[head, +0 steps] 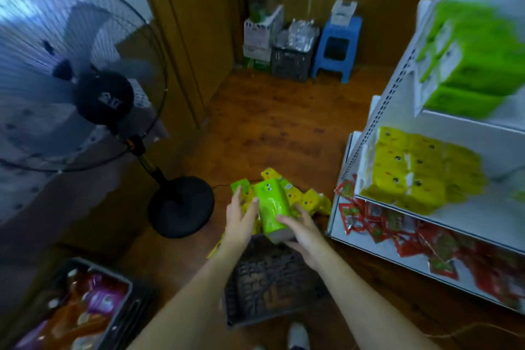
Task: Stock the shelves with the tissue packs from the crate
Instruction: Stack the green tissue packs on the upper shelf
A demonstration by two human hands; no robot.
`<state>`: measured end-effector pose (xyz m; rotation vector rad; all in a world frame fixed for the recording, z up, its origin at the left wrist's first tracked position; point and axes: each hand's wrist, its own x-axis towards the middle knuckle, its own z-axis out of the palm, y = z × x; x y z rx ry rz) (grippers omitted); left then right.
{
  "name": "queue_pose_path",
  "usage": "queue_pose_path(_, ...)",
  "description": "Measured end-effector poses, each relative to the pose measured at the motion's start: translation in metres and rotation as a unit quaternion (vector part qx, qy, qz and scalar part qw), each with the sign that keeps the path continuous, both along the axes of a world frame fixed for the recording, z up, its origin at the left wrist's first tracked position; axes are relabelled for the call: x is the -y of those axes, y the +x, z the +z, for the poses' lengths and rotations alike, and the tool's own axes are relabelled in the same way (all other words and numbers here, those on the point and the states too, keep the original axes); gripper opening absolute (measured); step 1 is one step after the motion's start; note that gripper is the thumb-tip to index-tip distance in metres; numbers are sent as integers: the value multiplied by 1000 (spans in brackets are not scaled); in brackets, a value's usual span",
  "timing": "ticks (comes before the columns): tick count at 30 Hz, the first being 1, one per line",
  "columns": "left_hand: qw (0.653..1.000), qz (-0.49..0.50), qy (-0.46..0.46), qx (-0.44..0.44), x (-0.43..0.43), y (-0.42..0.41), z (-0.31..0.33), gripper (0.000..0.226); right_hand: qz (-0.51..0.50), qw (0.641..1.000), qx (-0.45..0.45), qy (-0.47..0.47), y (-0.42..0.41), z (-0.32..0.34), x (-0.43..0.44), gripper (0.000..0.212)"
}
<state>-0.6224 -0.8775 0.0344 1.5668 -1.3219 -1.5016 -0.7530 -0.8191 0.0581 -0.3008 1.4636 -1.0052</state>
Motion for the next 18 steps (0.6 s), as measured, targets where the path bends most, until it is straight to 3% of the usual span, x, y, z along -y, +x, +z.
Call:
queue_pose_path(2,999,-28,8,-20,9,5,29,94,15,999,-26,-34,-2,30,0,76)
queue_pose_path(6,993,-84,-17,-82,10,10,104,82,84,984,-124,-96,-9,80,-7,107)
queue_pose_path(9,986,-117,-6,-123,7,9,132,69,117,966,-174,-151,-19,111,-14,93)
queue_pose_path(12,982,-131,-19,-136,7,4,151,77,123,952,-213,-180,-34,129,-22,88)
queue_pose_path(17,977,-167,-34,-129,-1,-31,170,76,48,943,-262,-197,-68,145,-36,81)
queue_pose_path(18,975,-176,-31,-134,-5,-42,172,67,31,945,-257,-199,-77,147,-39,81)
